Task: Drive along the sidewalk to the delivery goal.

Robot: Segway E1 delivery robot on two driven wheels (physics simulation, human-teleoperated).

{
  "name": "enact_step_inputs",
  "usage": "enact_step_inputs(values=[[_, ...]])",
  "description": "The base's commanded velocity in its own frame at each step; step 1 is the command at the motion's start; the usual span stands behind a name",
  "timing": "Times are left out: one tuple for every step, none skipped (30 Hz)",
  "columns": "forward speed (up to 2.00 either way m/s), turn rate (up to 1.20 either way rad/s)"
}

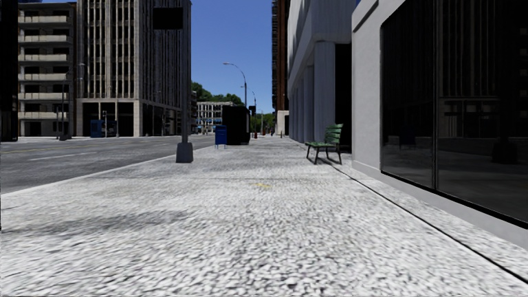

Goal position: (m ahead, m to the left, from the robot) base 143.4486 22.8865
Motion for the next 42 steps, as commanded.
enact_step_inputs(values=[[2.00, 0.00], [2.00, 0.00], [2.00, 0.00], [2.00, 0.00], [2.00, 0.00], [2.00, 0.00], [2.00, 0.00], [2.00, 0.00], [2.00, 0.00], [2.00, 0.00], [2.00, 0.00], [2.00, 0.00], [2.00, 0.00], [2.00, 0.00], [2.00, 0.00], [2.00, 0.00], [2.00, 0.00], [2.00, 0.00], [2.00, 0.00], [2.00, 0.00], [2.00, 0.00], [2.00, 0.00], [2.00, 0.00], [2.00, 0.00], [2.00, 0.00], [2.00, 0.00], [2.00, 0.00], [2.00, 0.00], [2.00, 0.00], [2.00, 0.00], [2.00, 0.00], [2.00, 0.00], [2.00, 0.00], [2.00, 0.00], [2.00, 0.00], [2.00, 0.00], [2.00, 0.00], [2.00, 0.00], [2.00, 0.00], [2.00, 0.00], [2.00, 0.00], [2.00, 0.00]])
